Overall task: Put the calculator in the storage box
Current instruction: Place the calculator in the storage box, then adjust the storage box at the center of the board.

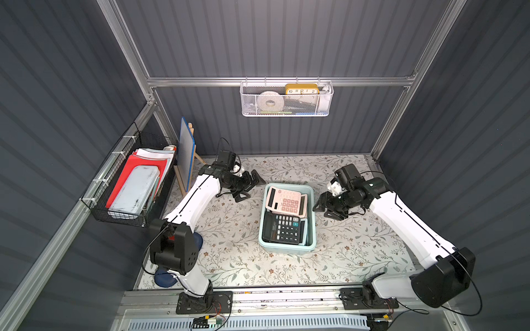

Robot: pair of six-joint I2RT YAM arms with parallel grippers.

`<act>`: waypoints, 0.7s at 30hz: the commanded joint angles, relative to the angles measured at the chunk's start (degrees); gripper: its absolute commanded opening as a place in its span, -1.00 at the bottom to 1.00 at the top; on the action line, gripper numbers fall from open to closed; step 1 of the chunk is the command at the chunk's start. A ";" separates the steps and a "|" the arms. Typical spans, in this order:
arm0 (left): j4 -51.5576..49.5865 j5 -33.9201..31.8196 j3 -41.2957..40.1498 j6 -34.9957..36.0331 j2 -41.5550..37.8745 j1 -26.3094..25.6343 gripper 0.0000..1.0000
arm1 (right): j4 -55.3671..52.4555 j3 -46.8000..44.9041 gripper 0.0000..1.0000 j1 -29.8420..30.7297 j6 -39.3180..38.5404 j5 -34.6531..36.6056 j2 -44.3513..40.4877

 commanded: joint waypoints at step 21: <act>-0.89 -3.07 1.09 2.69 -1.30 -0.18 0.99 | 8.21 10.99 0.18 -0.47 -2.95 -12.26 17.77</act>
